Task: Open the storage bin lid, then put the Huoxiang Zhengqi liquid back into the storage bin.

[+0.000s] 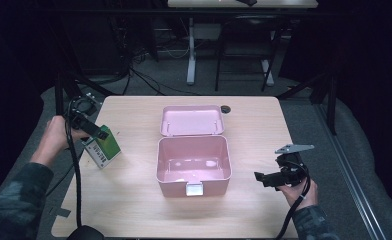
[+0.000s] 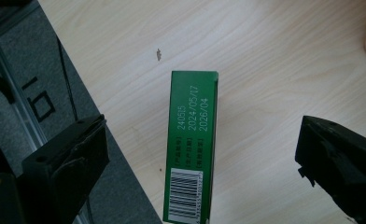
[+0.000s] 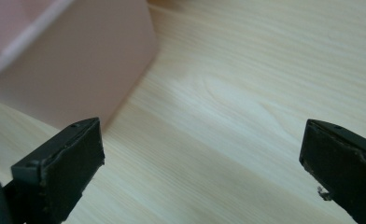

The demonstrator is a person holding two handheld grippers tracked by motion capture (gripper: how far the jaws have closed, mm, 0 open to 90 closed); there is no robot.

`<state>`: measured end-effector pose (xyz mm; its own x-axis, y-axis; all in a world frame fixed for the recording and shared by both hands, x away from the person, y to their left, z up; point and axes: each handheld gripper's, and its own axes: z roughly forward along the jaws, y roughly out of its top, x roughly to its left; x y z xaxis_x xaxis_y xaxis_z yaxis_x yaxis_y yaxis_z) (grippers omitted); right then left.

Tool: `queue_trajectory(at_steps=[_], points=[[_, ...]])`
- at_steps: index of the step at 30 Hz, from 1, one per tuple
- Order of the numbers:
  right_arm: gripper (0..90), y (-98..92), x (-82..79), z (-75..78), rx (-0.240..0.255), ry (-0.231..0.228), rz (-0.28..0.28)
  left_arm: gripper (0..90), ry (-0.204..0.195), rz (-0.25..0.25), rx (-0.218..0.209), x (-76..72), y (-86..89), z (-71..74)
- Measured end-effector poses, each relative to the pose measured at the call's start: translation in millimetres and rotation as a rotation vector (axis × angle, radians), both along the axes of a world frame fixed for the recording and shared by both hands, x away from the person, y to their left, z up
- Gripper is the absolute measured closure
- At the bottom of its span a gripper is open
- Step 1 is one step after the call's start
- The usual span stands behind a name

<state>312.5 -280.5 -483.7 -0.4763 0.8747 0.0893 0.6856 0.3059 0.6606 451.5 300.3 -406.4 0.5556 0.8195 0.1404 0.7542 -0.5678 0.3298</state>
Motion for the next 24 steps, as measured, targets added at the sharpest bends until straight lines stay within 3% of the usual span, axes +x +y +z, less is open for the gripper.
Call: queue_trajectory(at_steps=[3,8,12,16,24], points=[[0.0,-6.0,2.9,-9.5,-0.008,0.033,-0.008,1.9,0.026,-0.007,0.023,2.7,-0.3,-3.3],[0.0,-3.8,5.2,-15.7,-0.042,0.045,0.007,1.9,0.057,-0.022,0.039,7.3,-1.2,-8.8],[0.0,0.8,8.9,-19.5,-0.067,0.060,0.023,6.8,0.097,-0.068,0.049,11.9,-2.6,-14.0],[0.0,2.5,11.3,-24.7,-0.077,0.079,0.035,8.9,0.127,-0.070,0.065,17.7,-0.7,-19.9],[0.0,4.1,12.8,-27.9,-0.094,0.088,0.048,25.9,0.152,-0.074,0.076,24.4,-1.4,-25.7]])
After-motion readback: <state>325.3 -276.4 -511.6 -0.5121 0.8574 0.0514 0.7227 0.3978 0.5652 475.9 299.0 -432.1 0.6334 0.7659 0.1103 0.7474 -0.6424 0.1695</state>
